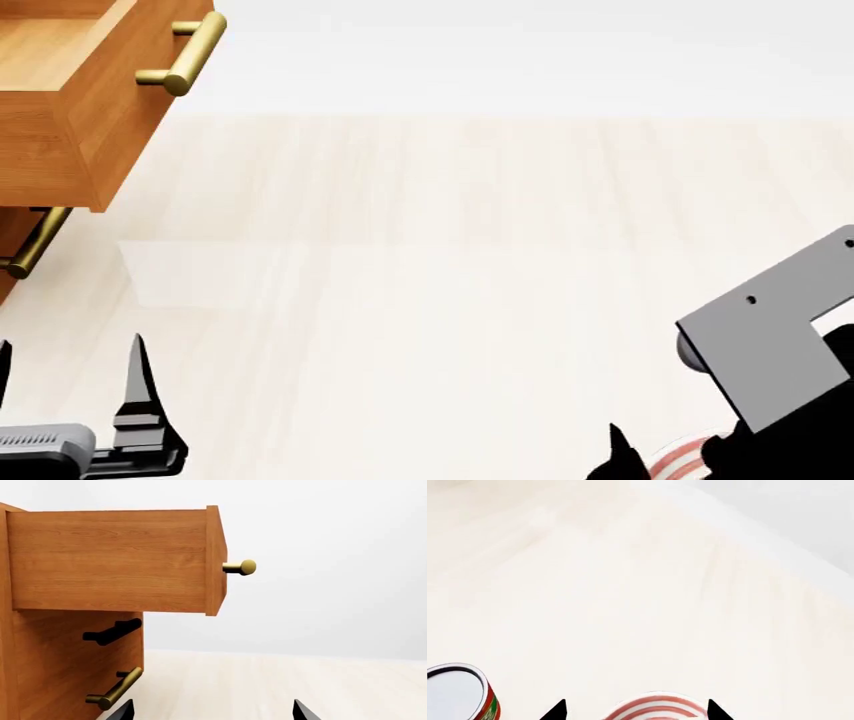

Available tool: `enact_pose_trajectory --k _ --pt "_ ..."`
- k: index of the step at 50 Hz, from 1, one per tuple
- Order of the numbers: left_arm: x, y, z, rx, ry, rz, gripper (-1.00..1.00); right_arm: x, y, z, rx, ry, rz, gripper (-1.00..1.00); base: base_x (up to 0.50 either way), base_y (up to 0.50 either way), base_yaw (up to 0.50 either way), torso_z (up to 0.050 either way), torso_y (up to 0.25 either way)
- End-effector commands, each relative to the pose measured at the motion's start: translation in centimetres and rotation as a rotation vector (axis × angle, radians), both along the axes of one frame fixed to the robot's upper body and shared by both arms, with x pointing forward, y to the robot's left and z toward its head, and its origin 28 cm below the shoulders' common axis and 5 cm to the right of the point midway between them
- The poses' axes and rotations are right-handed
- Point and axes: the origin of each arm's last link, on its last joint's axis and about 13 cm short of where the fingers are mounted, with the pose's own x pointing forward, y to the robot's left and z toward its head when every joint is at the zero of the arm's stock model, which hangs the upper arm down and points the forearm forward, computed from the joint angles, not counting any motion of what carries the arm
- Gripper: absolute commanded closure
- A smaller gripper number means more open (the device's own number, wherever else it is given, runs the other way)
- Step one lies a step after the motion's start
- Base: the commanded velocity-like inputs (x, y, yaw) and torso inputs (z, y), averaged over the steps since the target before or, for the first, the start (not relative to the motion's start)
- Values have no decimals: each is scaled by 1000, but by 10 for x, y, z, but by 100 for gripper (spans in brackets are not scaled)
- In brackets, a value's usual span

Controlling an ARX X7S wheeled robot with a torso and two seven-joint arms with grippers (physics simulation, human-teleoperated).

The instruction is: Put the bowl on the plate.

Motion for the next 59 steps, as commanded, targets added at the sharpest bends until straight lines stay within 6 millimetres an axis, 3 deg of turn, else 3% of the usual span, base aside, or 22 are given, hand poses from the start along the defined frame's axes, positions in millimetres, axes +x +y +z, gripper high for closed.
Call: enact_pose_trajectory --k 1,59 --pt "0 0 1 2 -1 0 -100 6 4 4 -15 -90 27 -100 0 0 0 0 0" --pt "0 -2 3 13 -8 0 -100 8 17 26 2 -526 123 -100 0 0 0 0 0"
